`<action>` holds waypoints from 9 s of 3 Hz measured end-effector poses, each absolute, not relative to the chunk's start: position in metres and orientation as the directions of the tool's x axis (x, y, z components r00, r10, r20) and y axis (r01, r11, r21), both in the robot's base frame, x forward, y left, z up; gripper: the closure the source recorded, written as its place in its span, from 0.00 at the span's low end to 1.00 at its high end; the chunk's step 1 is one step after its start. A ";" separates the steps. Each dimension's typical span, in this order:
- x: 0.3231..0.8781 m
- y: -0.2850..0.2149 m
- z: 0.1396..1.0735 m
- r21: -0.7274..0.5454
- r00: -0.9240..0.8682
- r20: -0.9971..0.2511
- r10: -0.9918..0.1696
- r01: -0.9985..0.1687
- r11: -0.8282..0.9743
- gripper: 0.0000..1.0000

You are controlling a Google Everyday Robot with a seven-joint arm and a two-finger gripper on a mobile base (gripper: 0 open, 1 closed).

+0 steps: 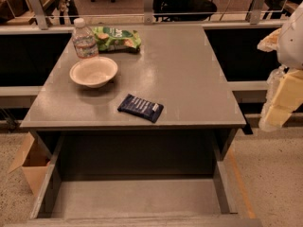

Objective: Place rxbar blueberry into top drawer

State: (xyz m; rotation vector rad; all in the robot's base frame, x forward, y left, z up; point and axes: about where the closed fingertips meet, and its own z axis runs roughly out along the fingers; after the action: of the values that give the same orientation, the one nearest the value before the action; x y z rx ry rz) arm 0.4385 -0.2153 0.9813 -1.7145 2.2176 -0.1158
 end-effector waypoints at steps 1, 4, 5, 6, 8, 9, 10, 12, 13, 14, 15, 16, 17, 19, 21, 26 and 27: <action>0.439 -0.215 0.981 -0.265 -0.218 -0.212 -0.953 -0.925 0.271 0.00; 0.513 -0.149 0.936 -0.115 -0.318 -0.257 -0.913 -0.928 0.355 0.00; 0.524 -0.114 0.921 -0.120 -0.270 -0.303 -0.914 -0.940 0.318 0.00; 0.527 -0.107 0.915 -0.113 -0.266 -0.305 -0.914 -0.943 0.312 0.00; 0.552 -0.057 0.876 -0.079 -0.240 -0.275 -0.931 -0.960 0.270 0.00; 0.560 -0.032 0.862 -0.076 -0.231 -0.255 -0.939 -0.963 0.257 0.00; 0.565 -0.013 0.848 -0.078 -0.222 -0.232 -0.947 -0.966 0.246 0.00; 0.576 0.009 0.821 -0.081 -0.202 -0.200 -0.959 -0.972 0.222 0.00; 0.582 0.012 0.812 -0.084 -0.198 -0.193 -0.961 -0.972 0.218 0.17; 0.585 0.013 0.810 -0.081 -0.197 -0.194 -0.961 -0.973 0.216 0.42; 0.585 0.013 0.815 -0.081 -0.197 -0.194 -0.961 -0.973 0.216 0.64; 0.585 0.013 0.825 -0.081 -0.197 -0.194 -0.961 -0.973 0.216 0.88; 0.585 0.013 0.833 -0.081 -0.197 -0.194 -0.961 -0.973 0.216 1.00; 0.575 0.021 0.852 -0.132 -0.144 -0.235 -0.961 -0.975 0.179 1.00; 0.538 0.028 0.904 -0.224 -0.040 -0.352 -0.935 -0.966 0.126 1.00; 0.398 0.045 0.850 -0.122 0.108 -0.289 -0.951 -0.990 -0.076 1.00; 0.398 0.045 0.850 -0.122 0.109 -0.289 -0.951 -0.990 -0.076 1.00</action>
Offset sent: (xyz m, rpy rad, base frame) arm 0.0338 0.0122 -0.0159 0.0467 0.1035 -0.1044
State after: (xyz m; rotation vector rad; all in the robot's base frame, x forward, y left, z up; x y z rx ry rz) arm 0.3977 0.0449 0.8504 -2.1050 1.9145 0.1926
